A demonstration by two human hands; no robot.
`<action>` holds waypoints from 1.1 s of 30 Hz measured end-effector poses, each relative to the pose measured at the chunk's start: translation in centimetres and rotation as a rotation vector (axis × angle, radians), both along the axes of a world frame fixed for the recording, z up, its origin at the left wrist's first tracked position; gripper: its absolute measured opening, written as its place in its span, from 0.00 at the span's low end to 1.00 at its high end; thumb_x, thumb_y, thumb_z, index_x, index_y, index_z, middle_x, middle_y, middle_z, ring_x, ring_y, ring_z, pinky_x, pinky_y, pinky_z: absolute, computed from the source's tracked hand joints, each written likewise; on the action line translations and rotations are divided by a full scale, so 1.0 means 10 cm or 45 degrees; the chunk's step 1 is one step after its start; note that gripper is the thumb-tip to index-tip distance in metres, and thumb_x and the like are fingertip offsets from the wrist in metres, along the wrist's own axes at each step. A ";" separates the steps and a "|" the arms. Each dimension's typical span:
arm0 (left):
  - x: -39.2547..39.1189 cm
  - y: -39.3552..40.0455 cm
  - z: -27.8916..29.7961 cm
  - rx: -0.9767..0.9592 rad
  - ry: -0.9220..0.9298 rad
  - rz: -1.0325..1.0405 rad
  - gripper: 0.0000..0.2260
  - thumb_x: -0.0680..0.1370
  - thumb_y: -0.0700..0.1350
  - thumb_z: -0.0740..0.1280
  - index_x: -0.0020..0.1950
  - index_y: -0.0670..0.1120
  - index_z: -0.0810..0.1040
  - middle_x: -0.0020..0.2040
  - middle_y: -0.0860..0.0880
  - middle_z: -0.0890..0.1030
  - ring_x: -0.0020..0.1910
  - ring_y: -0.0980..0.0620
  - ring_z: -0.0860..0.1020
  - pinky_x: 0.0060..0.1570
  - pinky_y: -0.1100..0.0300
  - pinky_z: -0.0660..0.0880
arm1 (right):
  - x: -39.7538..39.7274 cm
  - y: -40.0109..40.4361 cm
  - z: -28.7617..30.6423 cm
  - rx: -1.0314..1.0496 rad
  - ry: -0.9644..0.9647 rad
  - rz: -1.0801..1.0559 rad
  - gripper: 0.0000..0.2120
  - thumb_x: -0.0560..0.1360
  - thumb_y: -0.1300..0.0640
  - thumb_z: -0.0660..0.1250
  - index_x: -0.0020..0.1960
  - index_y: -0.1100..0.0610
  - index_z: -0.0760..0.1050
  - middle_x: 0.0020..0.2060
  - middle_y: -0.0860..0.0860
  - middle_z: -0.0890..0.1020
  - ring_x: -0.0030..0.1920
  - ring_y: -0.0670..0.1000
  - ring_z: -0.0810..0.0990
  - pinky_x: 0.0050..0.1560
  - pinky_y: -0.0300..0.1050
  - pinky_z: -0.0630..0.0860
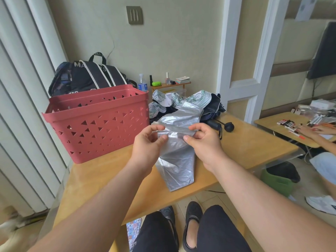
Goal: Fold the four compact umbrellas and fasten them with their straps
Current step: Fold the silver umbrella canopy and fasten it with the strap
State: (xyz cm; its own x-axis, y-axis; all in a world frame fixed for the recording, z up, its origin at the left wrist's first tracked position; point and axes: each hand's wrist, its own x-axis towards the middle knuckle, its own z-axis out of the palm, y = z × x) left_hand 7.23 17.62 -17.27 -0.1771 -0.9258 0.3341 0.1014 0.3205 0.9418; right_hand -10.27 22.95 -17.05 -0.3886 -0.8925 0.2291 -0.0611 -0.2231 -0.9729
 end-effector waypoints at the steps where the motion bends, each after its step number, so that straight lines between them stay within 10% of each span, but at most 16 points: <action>1: 0.00 0.01 -0.01 -0.004 -0.009 0.001 0.11 0.79 0.36 0.73 0.54 0.52 0.83 0.37 0.49 0.76 0.38 0.50 0.74 0.41 0.53 0.72 | -0.04 0.00 0.01 0.004 0.005 -0.008 0.14 0.76 0.68 0.74 0.54 0.52 0.77 0.41 0.52 0.88 0.43 0.48 0.86 0.47 0.42 0.79; 11: 0.01 0.16 0.00 -0.194 -0.209 -0.023 0.27 0.77 0.38 0.76 0.68 0.63 0.74 0.41 0.51 0.84 0.41 0.49 0.80 0.49 0.56 0.79 | -0.15 -0.05 0.03 0.040 0.075 -0.015 0.18 0.83 0.56 0.65 0.68 0.38 0.72 0.55 0.53 0.85 0.57 0.54 0.85 0.64 0.57 0.79; 18: 0.02 0.17 0.01 -0.263 -0.260 -0.010 0.28 0.78 0.38 0.75 0.69 0.64 0.72 0.46 0.36 0.81 0.46 0.38 0.79 0.51 0.47 0.78 | -0.11 0.03 -0.03 -0.011 0.078 0.083 0.26 0.74 0.69 0.76 0.63 0.45 0.76 0.45 0.56 0.88 0.46 0.50 0.86 0.50 0.45 0.82; 23: 0.04 0.19 -0.03 -0.265 -0.282 0.006 0.28 0.79 0.38 0.74 0.70 0.63 0.71 0.40 0.47 0.80 0.40 0.51 0.78 0.47 0.57 0.78 | -0.17 0.00 -0.03 0.046 -0.062 0.110 0.29 0.76 0.75 0.70 0.71 0.52 0.75 0.50 0.61 0.87 0.50 0.52 0.87 0.53 0.42 0.81; 28: 0.08 0.19 -0.05 -0.333 -0.353 -0.024 0.30 0.79 0.38 0.73 0.71 0.67 0.70 0.42 0.36 0.77 0.38 0.48 0.73 0.43 0.49 0.75 | -0.21 0.05 0.04 0.060 -0.231 0.156 0.23 0.77 0.69 0.73 0.67 0.50 0.78 0.47 0.52 0.83 0.39 0.41 0.81 0.40 0.35 0.73; 33: 0.13 0.15 -0.08 -0.393 -0.483 0.077 0.28 0.79 0.38 0.73 0.72 0.63 0.71 0.35 0.54 0.75 0.37 0.57 0.74 0.45 0.63 0.73 | -0.29 -0.01 0.11 0.157 -0.291 0.170 0.13 0.79 0.65 0.72 0.56 0.48 0.82 0.45 0.49 0.82 0.44 0.47 0.78 0.45 0.42 0.71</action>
